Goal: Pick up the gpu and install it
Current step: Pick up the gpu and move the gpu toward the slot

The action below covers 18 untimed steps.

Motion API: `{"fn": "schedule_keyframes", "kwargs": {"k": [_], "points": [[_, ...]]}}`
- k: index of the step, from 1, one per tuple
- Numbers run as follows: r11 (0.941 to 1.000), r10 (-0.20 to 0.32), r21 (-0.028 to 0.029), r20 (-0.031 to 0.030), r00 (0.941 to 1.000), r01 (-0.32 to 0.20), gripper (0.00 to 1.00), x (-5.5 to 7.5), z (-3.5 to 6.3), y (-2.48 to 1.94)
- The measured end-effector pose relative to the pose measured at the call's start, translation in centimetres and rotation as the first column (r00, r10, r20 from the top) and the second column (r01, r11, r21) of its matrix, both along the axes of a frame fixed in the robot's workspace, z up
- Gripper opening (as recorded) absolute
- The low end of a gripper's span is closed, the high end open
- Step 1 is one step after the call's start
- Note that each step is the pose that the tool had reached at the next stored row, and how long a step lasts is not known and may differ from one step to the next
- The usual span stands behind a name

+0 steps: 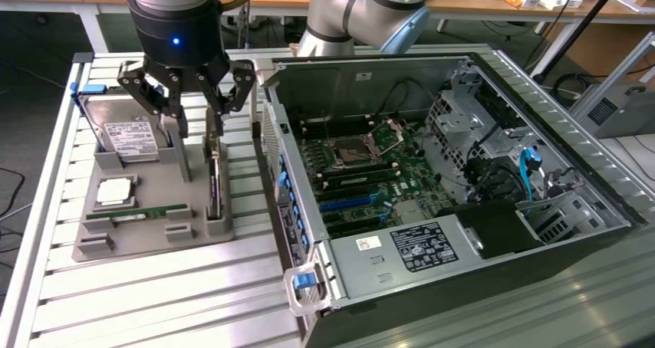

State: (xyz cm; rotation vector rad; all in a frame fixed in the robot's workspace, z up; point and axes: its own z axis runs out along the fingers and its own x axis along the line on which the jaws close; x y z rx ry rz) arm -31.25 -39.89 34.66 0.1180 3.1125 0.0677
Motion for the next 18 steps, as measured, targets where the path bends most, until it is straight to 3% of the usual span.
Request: {"fn": "schedule_keyframes", "kwargs": {"k": [18], "points": [[1.0,0.0,0.0,0.0,1.0,0.0,0.48,0.01,-0.82,0.0]]}}
